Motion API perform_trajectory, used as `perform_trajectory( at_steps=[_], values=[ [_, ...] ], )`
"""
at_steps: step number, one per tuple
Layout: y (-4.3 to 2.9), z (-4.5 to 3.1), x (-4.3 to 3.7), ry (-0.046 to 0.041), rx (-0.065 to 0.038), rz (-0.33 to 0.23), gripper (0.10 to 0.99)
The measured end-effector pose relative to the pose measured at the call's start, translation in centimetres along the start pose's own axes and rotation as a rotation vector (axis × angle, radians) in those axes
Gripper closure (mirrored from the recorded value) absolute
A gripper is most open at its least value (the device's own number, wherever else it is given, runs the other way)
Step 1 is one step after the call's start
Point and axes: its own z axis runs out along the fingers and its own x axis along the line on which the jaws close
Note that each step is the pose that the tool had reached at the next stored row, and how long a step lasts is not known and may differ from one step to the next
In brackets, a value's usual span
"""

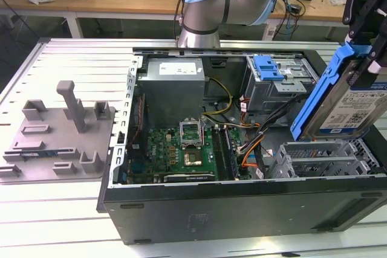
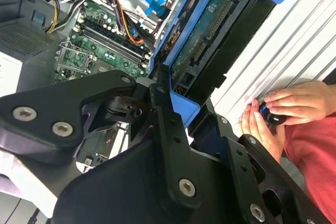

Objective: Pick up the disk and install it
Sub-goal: 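Insert the disk into the insertion slot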

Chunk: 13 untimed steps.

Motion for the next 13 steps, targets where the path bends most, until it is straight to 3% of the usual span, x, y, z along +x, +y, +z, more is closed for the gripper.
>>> perform_trajectory(
  at_steps=[13],
  values=[
    [-0.09, 0.73, 0.01, -0.0001, 0.000, 0.000, 0.718]
  ],
)
